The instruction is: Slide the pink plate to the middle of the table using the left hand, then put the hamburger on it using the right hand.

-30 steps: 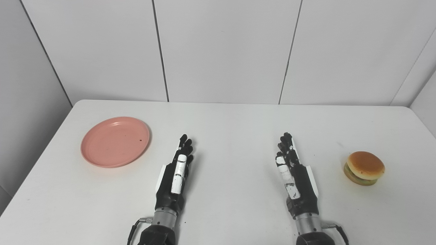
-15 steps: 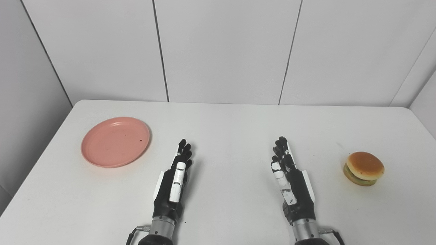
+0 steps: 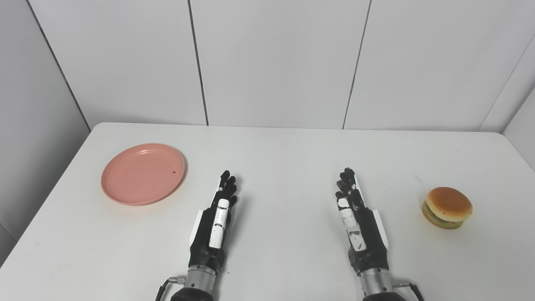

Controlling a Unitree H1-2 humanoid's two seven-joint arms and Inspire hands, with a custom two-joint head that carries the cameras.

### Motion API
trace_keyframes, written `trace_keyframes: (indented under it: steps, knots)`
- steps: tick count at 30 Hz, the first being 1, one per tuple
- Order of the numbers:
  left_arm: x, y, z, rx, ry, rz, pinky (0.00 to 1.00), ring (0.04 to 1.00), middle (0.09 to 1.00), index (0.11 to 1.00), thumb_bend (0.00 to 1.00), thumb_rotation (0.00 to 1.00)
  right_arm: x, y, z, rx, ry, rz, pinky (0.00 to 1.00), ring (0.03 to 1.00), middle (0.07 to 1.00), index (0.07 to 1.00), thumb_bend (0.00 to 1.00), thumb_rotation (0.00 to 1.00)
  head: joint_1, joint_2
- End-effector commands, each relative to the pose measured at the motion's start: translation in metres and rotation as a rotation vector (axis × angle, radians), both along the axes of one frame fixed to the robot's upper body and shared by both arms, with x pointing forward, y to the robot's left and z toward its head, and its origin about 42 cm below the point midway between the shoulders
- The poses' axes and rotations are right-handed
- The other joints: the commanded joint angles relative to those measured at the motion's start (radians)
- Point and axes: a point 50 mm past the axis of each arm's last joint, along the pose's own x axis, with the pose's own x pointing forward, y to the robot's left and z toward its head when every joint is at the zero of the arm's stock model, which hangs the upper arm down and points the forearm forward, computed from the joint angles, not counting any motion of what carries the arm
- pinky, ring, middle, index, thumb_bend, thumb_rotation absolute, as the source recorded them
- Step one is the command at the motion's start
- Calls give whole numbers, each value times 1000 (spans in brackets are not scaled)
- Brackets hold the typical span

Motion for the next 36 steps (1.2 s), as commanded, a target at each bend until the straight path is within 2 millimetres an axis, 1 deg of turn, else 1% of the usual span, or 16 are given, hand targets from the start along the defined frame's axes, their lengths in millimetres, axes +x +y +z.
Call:
trace_keyframes:
  steps: [1,2,3,4,5,7,9,11,14,18,21,24,28,29,32,36]
  knots:
    - [-17,-3,-31,14,92,7,1000,1000,1000,1000,522,1000,-12,-24,-25,-33,54,-17,1000,1000,1000,1000,527,850,54,-2]
    - [-17,-5,-31,19,94,8,1000,1000,1000,1000,534,1000,-12,-28,-25,-34,53,-16,1000,1000,1000,1000,520,856,70,-4]
    - [-16,-8,-32,23,96,10,1000,1000,1000,998,536,1000,-12,-32,-26,-29,52,-15,1000,1000,1000,1000,511,858,104,-12]
    - [-16,-10,-33,31,98,15,1000,1000,1000,995,537,1000,-11,-35,-27,-22,52,-12,1000,1000,1000,1000,503,852,104,-12]
    - [-15,-13,-34,37,100,17,1000,1000,1000,992,540,1000,-11,-38,-28,-18,53,-10,1000,1000,1000,1000,499,848,130,-16]
    - [-15,-17,-35,47,110,20,1000,1000,1000,994,551,1000,-9,-44,-28,-17,51,-5,1000,1000,1000,1000,496,847,152,-16]
    - [-14,-21,-36,65,118,24,1000,1000,1000,992,562,1000,-8,-49,-29,-7,45,-5,1000,1000,1000,1000,482,839,164,-15]
    - [-14,-24,-35,80,125,27,1000,1000,1000,993,569,1000,-8,-52,-30,5,44,-3,1000,1000,1000,1000,483,823,167,-11]
    - [-12,-27,-34,83,123,35,1000,1000,1000,996,569,1000,-7,-55,-31,11,41,-4,1000,1000,1000,1000,494,828,172,-7]
    - [-9,-29,-32,73,105,45,1000,1000,1000,995,575,1000,-7,-58,-30,0,38,8,1000,1000,1000,1000,503,851,177,-1]
    - [-6,-28,-28,51,88,58,1000,1000,1000,996,558,1000,-8,-59,-30,7,36,10,1000,1000,1000,1000,503,838,182,3]
    - [-1,-24,-19,19,69,68,1000,1000,1000,1000,585,1000,-8,-59,-29,15,39,3,1000,1000,1000,1000,513,824,184,6]
    - [5,-18,-6,-11,28,98,1000,1000,1000,1000,565,1000,-8,-59,-28,15,41,4,1000,1000,1000,1000,509,831,183,8]
    - [6,-16,-3,-24,21,102,1000,1000,1000,999,579,1000,-8,-59,-28,13,40,4,1000,1000,1000,1000,509,833,183,8]
    - [14,-2,10,-30,-23,113,1000,1000,1000,999,596,1000,-7,-59,-28,33,41,7,1000,1000,1000,1000,508,810,184,10]
    - [18,17,23,3,-48,143,1000,994,994,990,611,1000,-7,-60,-28,13,38,12,1000,1000,1000,1000,519,823,188,9]
